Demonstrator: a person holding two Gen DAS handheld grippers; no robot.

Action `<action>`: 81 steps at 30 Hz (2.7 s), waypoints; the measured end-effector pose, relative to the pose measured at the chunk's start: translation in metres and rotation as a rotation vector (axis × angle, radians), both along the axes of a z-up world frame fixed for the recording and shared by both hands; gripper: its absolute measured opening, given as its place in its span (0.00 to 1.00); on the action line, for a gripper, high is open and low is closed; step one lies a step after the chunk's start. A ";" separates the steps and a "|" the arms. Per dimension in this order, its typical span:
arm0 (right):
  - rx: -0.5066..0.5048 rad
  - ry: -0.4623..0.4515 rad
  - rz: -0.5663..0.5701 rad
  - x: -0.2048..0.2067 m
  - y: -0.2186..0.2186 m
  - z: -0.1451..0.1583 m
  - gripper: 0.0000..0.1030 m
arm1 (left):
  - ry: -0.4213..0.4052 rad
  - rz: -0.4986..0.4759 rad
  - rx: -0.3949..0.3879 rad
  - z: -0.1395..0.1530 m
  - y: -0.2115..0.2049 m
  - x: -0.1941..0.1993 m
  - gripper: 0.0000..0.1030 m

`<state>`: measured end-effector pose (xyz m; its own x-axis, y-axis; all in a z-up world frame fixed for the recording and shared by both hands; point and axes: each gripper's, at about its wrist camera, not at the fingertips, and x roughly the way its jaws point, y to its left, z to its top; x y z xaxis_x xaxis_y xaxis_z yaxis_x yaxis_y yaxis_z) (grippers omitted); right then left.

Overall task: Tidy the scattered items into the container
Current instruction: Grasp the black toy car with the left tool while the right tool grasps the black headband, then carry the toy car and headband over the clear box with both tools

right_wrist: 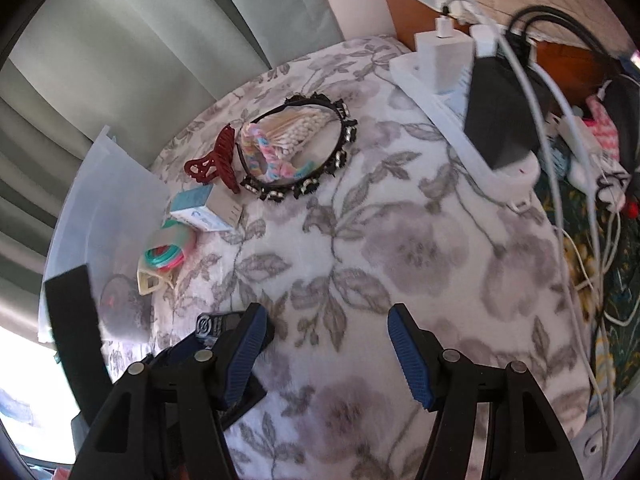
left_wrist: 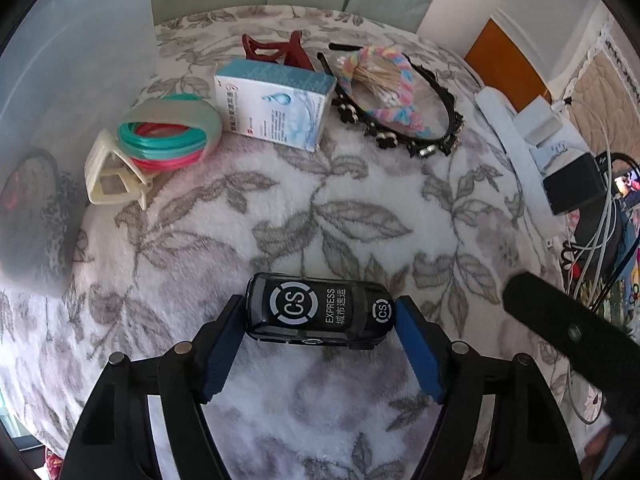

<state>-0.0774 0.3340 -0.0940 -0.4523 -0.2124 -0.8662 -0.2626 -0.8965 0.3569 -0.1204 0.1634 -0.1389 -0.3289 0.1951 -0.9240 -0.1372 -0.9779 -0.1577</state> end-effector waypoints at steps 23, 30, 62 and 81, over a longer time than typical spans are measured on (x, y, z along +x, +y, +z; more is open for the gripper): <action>0.189 0.013 -0.023 -0.128 0.026 -0.037 0.61 | 0.059 0.036 -0.032 -0.007 -0.038 -0.035 0.74; 0.277 0.053 0.005 -0.140 0.024 -0.035 0.38 | 0.084 0.027 -0.040 -0.008 -0.037 -0.034 0.74; 0.194 0.291 -0.132 -0.030 0.031 0.090 0.16 | 0.211 0.055 0.073 0.071 -0.051 0.010 0.74; 0.153 0.487 -0.109 0.036 -0.015 0.171 0.16 | 0.441 0.067 0.137 0.168 -0.078 0.059 0.74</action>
<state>-0.0414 0.3192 0.0765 -0.8228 -0.0291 -0.5675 -0.1933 -0.9248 0.3276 -0.0617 0.0854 0.0292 -0.7004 0.2706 -0.6605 -0.1570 -0.9611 -0.2274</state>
